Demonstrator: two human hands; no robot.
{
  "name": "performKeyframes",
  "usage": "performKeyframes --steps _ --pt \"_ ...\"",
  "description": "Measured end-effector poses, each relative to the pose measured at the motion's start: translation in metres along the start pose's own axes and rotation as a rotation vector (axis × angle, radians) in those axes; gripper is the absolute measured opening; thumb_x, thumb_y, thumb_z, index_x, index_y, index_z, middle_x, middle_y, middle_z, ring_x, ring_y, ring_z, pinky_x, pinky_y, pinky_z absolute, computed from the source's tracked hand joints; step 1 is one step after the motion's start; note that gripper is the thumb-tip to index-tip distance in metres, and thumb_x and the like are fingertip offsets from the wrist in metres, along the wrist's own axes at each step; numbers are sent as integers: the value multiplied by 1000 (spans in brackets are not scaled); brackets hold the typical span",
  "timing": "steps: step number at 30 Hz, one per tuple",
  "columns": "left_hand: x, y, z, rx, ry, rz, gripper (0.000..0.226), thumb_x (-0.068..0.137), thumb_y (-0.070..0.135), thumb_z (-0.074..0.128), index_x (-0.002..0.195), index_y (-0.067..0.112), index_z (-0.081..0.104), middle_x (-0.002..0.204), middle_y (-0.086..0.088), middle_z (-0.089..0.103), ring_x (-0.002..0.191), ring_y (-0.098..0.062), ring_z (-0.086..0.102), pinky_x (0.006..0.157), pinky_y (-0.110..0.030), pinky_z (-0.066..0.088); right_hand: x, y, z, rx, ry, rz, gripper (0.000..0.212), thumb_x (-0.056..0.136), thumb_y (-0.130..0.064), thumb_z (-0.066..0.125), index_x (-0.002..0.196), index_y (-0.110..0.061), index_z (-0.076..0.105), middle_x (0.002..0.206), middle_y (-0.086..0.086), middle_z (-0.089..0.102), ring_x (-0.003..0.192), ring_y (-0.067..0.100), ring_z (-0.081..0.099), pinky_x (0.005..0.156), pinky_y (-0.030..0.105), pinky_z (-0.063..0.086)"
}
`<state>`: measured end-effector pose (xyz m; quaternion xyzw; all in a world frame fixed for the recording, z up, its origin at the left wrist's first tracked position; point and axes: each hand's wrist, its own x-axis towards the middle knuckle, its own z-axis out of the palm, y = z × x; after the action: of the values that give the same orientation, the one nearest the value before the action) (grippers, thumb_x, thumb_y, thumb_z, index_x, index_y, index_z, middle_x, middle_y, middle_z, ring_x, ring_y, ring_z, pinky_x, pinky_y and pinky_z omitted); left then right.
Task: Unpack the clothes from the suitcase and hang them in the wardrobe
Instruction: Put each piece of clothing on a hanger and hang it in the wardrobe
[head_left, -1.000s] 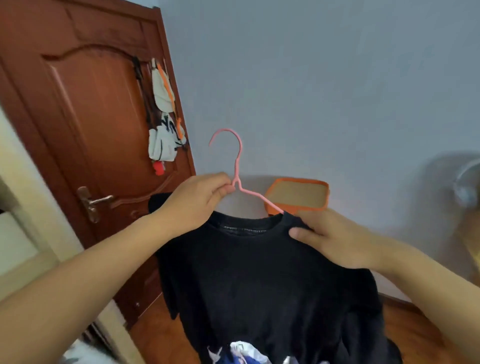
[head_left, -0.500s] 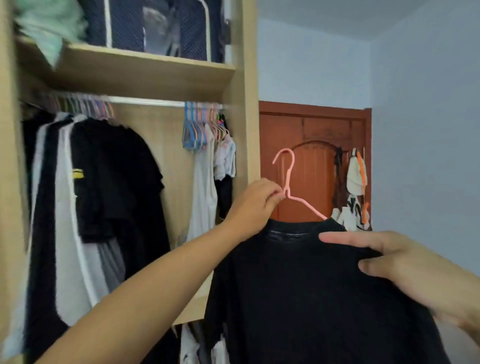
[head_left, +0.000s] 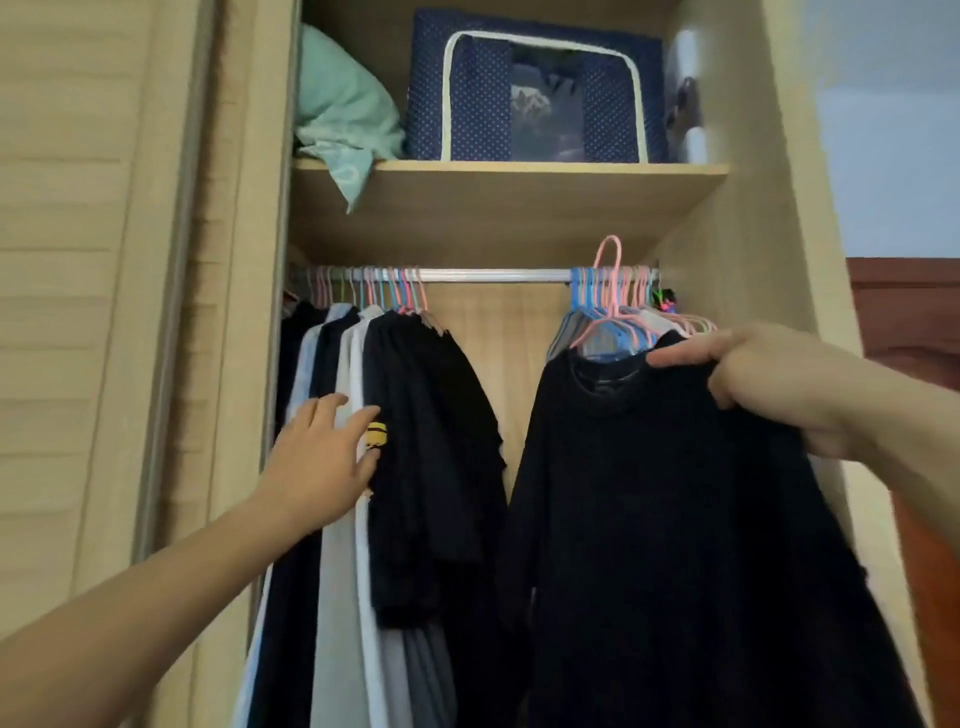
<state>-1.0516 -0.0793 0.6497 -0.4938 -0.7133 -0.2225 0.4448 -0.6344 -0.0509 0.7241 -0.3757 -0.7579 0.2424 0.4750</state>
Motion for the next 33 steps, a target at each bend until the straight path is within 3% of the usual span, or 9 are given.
performKeyframes --steps 4,8,11,15,19,22,25,27,33 --pt "20 -62 22 63 126 -76 63 92 49 43 149 21 48 152 -24 37 140 -48 31 111 -61 32 78 -6 78 36 0 28 64 87 17 30 111 -24 73 88 6 66 72 21 61 46 15 49" --pt "55 -104 34 -5 240 -234 72 99 41 53 161 29 19 166 -21 10 153 -45 5 119 -64 12 159 -45 126 13 32 -39 51 95 9 33 123 -15 69 117 12 65 87 25 62 68 30 54" --pt "70 -117 46 -98 270 -331 82 99 45 49 161 27 0 169 -14 0 155 -38 -1 121 -61 15 223 -85 152 -40 47 -115 35 99 -3 44 127 -8 66 128 16 63 110 33 62 96 39 52" --pt "70 -114 59 -99 337 -338 80 97 36 52 162 17 9 168 -15 9 154 -40 6 121 -61 21 288 -108 189 -162 49 -137 36 101 -2 41 132 -1 59 134 18 59 113 34 60 90 37 49" --pt "74 -120 63 -84 350 -340 82 94 34 58 161 17 14 167 -14 15 152 -42 12 117 -63 27 325 -99 225 -328 -116 -65 41 103 -2 37 143 -6 44 135 21 52 116 41 59 93 50 55" --pt "74 -122 64 -78 344 -348 82 94 35 56 161 18 12 168 -13 14 153 -41 12 118 -62 26 326 -84 238 -259 -104 -69 32 100 -5 45 130 -14 52 126 17 57 107 38 62 84 46 59" --pt "72 -119 64 -59 355 -348 82 94 33 58 161 16 14 167 -15 16 152 -43 14 118 -62 27 318 -67 246 -65 64 -126 44 102 -19 47 145 -9 44 131 14 56 105 31 59 76 31 51" --pt "73 -116 65 -59 364 -343 81 94 30 58 161 14 15 167 -17 16 150 -45 15 118 -63 26 308 -62 249 40 11 -67 32 99 -13 47 128 -3 55 120 16 63 89 30 61 65 29 51" --pt "72 -115 66 -52 359 -319 74 97 31 48 161 11 15 166 -21 16 149 -49 15 119 -64 23 300 -105 292 -32 -222 -104 47 88 -17 47 134 -11 51 127 18 59 105 39 61 89 52 57"
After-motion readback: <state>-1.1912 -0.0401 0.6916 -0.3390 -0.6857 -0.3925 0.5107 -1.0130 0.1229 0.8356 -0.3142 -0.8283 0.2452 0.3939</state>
